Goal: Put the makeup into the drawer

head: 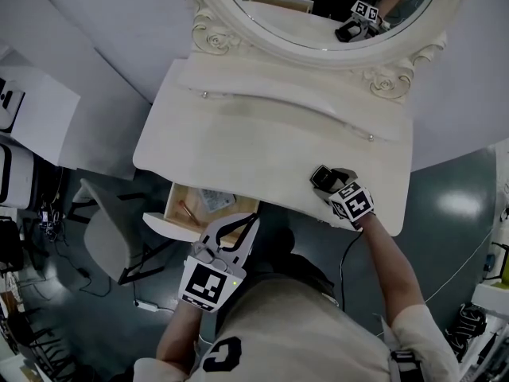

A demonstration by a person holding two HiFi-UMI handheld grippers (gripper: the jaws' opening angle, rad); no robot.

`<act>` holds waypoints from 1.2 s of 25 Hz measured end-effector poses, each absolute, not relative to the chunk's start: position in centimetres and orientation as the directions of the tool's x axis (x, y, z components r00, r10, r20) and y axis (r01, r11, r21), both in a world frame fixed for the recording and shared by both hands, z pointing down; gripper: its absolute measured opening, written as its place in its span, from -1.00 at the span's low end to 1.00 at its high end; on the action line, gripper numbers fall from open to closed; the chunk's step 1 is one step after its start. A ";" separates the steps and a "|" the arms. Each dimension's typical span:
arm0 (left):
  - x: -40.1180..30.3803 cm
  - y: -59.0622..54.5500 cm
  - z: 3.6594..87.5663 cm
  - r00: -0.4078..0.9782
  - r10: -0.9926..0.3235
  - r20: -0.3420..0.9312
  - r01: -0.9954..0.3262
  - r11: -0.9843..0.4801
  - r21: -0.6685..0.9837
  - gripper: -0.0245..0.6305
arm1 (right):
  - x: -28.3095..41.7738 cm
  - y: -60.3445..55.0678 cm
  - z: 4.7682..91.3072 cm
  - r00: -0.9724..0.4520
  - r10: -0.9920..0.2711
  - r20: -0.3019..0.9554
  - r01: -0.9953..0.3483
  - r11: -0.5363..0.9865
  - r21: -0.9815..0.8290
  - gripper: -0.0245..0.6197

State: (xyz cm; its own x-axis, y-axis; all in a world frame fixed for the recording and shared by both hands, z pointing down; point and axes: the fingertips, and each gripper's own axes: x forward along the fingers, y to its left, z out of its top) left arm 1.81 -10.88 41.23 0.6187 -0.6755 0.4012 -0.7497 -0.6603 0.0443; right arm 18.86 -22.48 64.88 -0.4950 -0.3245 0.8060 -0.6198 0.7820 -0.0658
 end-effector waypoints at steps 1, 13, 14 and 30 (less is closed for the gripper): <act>1.5 -10.8 41.1 0.616 -0.680 0.398 -0.754 -0.656 0.045 -0.76 | 18.9 -22.4 64.9 -0.489 -0.325 0.810 -0.625 0.778 -0.066 0.13; -2.0 -9.3 40.5 0.587 -0.722 0.366 -0.787 -0.615 0.051 -0.76 | 19.1 -22.1 64.7 -0.424 -0.362 0.830 -0.695 0.718 -0.042 0.13; -2.2 -9.2 40.4 0.586 -0.724 0.364 -0.789 -0.613 0.050 -0.76 | 18.9 -22.0 64.4 -0.422 -0.366 0.829 -0.693 0.720 -0.035 0.13; -6.2 -4.9 39.3 0.576 -0.750 0.326 -0.800 -0.599 0.036 -0.76 | 13.0 -17.1 59.2 -0.481 -0.418 0.771 -0.674 0.739 -0.020 0.13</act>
State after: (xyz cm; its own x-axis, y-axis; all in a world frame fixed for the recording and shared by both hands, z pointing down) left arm -6.19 -4.94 39.33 0.5755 -0.7500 0.3260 -0.8003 -0.5986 0.0356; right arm 13.04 -17.12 59.23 -0.4808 -0.4179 0.7709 -0.6736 0.7389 -0.0196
